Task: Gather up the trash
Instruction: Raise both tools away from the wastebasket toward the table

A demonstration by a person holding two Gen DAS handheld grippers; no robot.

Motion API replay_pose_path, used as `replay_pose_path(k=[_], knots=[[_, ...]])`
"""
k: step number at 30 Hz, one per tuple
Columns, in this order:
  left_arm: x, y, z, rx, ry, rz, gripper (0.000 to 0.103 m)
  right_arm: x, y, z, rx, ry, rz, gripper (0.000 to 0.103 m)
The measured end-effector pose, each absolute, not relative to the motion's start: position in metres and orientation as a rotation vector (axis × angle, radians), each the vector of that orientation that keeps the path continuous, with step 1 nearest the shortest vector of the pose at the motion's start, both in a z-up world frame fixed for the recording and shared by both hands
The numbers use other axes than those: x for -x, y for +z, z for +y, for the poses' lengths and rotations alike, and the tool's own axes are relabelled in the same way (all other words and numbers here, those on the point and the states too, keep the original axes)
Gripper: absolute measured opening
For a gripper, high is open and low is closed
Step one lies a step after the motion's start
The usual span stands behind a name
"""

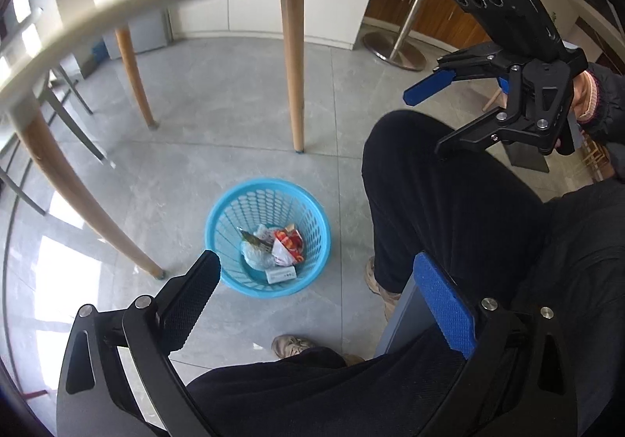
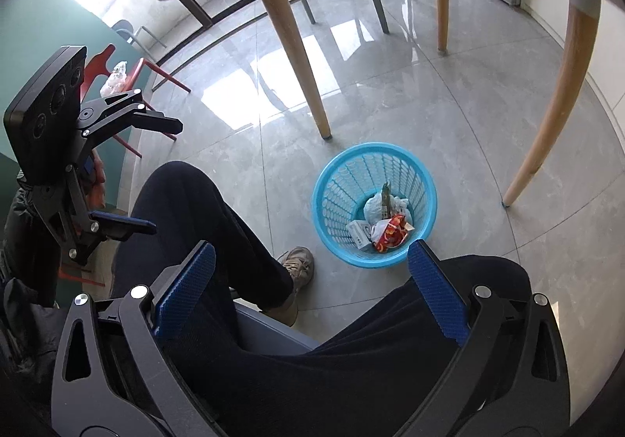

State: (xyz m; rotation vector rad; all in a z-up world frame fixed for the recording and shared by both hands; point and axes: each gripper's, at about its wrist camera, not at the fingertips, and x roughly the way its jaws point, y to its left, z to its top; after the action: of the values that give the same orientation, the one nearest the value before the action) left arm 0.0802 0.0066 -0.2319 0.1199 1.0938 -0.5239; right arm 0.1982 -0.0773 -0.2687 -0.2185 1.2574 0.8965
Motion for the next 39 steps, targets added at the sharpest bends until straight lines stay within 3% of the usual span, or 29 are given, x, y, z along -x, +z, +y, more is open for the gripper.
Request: replay_pose_path(k=[10, 21, 39], knots=[[-0.052, -0.150, -0.001, -0.218, -0.485, 0.893, 0.097, -0.171, -0.178, -0.102, 0.251, 0.936, 1.065, 0.094], [-0.093, -0.084, 0.010, -0.193, -0.419, 0.780, 0.097, -0.199, -0.102, -0.136, 0.251, 0.878, 0.864, 0.094], [-0.227, -0.092, 0.023, -0.130, -0.357, 0.813, 0.097, -0.325, -0.119, -0.114, 0.235, 0.833, 0.825, 0.094]])
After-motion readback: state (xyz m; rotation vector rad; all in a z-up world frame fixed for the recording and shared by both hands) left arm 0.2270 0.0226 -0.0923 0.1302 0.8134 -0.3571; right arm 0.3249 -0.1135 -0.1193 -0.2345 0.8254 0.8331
